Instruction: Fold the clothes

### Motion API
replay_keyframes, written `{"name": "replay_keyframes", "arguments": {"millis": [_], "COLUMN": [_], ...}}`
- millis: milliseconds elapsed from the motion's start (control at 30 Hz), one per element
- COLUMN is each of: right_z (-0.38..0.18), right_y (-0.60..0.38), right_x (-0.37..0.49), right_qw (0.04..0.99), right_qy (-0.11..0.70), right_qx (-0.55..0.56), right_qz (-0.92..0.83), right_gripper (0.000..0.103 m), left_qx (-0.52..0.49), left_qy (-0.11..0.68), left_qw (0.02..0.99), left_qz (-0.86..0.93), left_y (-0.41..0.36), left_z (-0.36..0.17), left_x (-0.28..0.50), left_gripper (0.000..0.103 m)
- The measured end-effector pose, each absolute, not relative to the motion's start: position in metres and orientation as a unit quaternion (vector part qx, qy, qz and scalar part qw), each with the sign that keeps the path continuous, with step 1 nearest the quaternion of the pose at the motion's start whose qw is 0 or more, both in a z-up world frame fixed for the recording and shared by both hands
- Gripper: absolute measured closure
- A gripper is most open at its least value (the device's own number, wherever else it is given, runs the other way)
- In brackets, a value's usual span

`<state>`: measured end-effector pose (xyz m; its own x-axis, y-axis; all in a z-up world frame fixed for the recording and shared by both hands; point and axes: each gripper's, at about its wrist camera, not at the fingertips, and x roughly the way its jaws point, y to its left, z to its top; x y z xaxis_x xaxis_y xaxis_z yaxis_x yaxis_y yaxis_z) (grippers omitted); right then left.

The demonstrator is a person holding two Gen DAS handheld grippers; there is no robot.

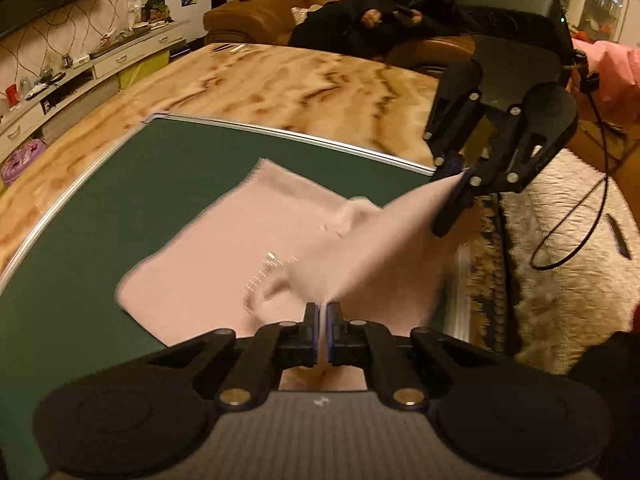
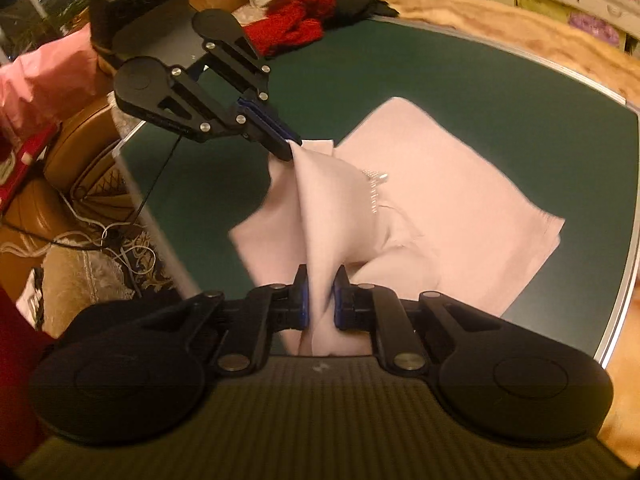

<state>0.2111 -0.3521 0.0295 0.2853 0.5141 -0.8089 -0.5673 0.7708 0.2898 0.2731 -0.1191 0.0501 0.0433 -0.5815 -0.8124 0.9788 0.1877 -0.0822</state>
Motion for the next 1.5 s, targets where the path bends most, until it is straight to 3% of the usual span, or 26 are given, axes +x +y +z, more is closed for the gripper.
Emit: {"name": "replay_keyframes", "arguments": {"millis": [267, 433, 567, 800, 867, 900, 933, 967, 1000, 1033, 1100, 1400, 1433, 1500], "right_z": [0.056, 0.059, 0.056, 0.009, -0.005, -0.008, -0.01, -0.01, -0.011, -0.013, -0.019, -0.044, -0.044, -0.044], "right_y": [-0.306, -0.285, -0.281, -0.299, -0.307, -0.311, -0.315, -0.32, -0.325, -0.331, -0.339, -0.332, -0.33, -0.325], "right_x": [0.112, 0.066, 0.056, 0.089, 0.104, 0.109, 0.114, 0.117, 0.122, 0.128, 0.142, 0.178, 0.177, 0.172], "right_qw": [0.818, 0.827, 0.836, 0.853, 0.853, 0.855, 0.858, 0.863, 0.866, 0.868, 0.86, 0.806, 0.803, 0.794], "right_qy": [0.457, 0.436, 0.43, 0.454, 0.467, 0.469, 0.467, 0.462, 0.458, 0.454, 0.461, 0.507, 0.51, 0.516], "right_qx": [-0.103, -0.134, -0.128, -0.062, -0.031, -0.025, -0.021, -0.019, -0.018, -0.016, -0.009, -0.012, -0.014, -0.024], "right_qz": [0.335, 0.329, 0.315, 0.249, 0.229, 0.222, 0.213, 0.204, 0.199, 0.201, 0.217, 0.304, 0.308, 0.32], "right_gripper": [0.097, 0.102, 0.102, 0.1, 0.099, 0.093, 0.077, 0.067, 0.049, 0.041, 0.037, 0.04, 0.059, 0.088], "left_qx": [0.268, 0.268, 0.243, 0.171, 0.179, 0.186, 0.191, 0.195, 0.194, 0.193, 0.191, 0.164, 0.163, 0.157], "left_qy": [0.37, 0.365, 0.389, 0.439, 0.44, 0.437, 0.433, 0.429, 0.43, 0.432, 0.436, 0.445, 0.446, 0.454], "left_qw": [0.679, 0.685, 0.706, 0.738, 0.737, 0.739, 0.74, 0.742, 0.739, 0.736, 0.731, 0.735, 0.735, 0.735], "left_qz": [-0.574, -0.571, -0.54, -0.483, -0.48, -0.479, -0.478, -0.477, -0.48, -0.485, -0.489, -0.485, -0.484, -0.479], "left_y": [-0.087, -0.083, -0.08, -0.09, -0.098, -0.101, -0.104, -0.106, -0.105, -0.106, -0.108, -0.1, -0.099, -0.099], "left_z": [0.069, 0.074, 0.054, 0.002, -0.005, -0.007, -0.009, -0.011, -0.012, -0.014, -0.017, -0.022, -0.024, -0.029], "left_x": [0.154, 0.125, 0.138, 0.197, 0.205, 0.206, 0.207, 0.208, 0.207, 0.209, 0.213, 0.229, 0.231, 0.237], "left_gripper": [0.101, 0.1, 0.091, 0.091, 0.076, 0.058, 0.044, 0.04, 0.036, 0.033, 0.027, 0.021, 0.021, 0.021]}}
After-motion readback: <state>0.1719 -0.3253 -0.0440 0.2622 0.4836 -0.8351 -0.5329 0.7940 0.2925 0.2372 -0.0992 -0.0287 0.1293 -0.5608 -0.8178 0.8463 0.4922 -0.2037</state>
